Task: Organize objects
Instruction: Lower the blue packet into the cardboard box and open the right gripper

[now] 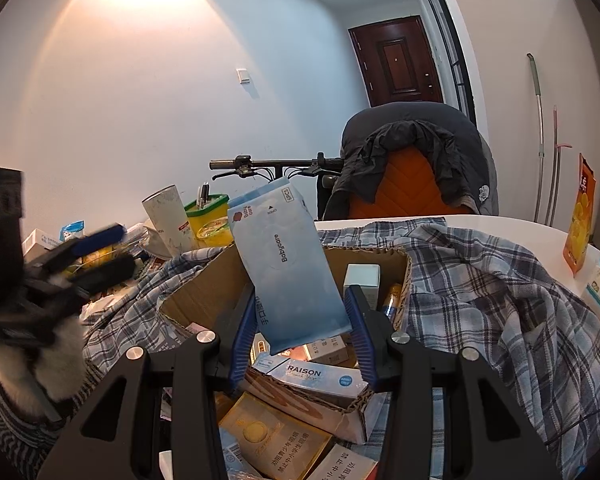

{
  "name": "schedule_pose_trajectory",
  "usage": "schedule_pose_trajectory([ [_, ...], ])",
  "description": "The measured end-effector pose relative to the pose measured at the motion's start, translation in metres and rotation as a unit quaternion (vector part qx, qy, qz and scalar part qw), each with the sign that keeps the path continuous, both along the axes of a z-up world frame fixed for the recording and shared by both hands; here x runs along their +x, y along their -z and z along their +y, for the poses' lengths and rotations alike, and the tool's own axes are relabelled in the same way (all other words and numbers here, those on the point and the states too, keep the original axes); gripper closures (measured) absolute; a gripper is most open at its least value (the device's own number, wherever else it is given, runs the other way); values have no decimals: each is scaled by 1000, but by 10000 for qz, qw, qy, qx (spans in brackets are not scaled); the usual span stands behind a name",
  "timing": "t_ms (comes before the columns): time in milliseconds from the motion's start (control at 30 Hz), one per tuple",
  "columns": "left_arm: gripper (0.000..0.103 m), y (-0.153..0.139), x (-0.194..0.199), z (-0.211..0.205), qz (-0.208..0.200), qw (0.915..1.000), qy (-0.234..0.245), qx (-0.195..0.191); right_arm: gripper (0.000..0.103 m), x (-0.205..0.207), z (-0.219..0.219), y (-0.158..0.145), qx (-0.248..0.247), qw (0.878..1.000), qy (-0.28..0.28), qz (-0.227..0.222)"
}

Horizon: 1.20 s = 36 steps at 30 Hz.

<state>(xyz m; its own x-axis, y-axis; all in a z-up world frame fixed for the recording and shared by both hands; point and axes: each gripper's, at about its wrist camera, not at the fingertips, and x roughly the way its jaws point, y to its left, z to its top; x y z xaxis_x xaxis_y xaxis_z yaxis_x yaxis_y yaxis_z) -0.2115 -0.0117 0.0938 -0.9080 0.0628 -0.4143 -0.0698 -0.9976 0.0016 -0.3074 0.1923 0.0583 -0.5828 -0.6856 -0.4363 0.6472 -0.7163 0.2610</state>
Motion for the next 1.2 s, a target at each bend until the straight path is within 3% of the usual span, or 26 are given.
schedule_pose_trajectory([
  [167,0,-13,32,-12,376,9980,-177,480,60,-1,1,0,5,10000,26,-8],
  [267,0,-2,51,-18,607,9940,-655,626,60,-1,1,0,12,10000,22,-6],
  [367,0,22,55,-16,633,9939,-799,412,60,-1,-1,2,98,10000,-3,-6],
  [433,0,32,43,-12,287,9957,-867,164,60,0,-3,2,169,9999,27,29],
  [533,0,43,33,-10,52,9963,-845,126,60,1,-4,2,193,9998,24,61],
  [800,0,47,37,3,110,9971,-754,-89,60,0,-8,6,278,9996,4,9],
  [1200,0,48,37,4,100,9970,-756,-93,60,1,-10,8,342,9994,24,34],
])
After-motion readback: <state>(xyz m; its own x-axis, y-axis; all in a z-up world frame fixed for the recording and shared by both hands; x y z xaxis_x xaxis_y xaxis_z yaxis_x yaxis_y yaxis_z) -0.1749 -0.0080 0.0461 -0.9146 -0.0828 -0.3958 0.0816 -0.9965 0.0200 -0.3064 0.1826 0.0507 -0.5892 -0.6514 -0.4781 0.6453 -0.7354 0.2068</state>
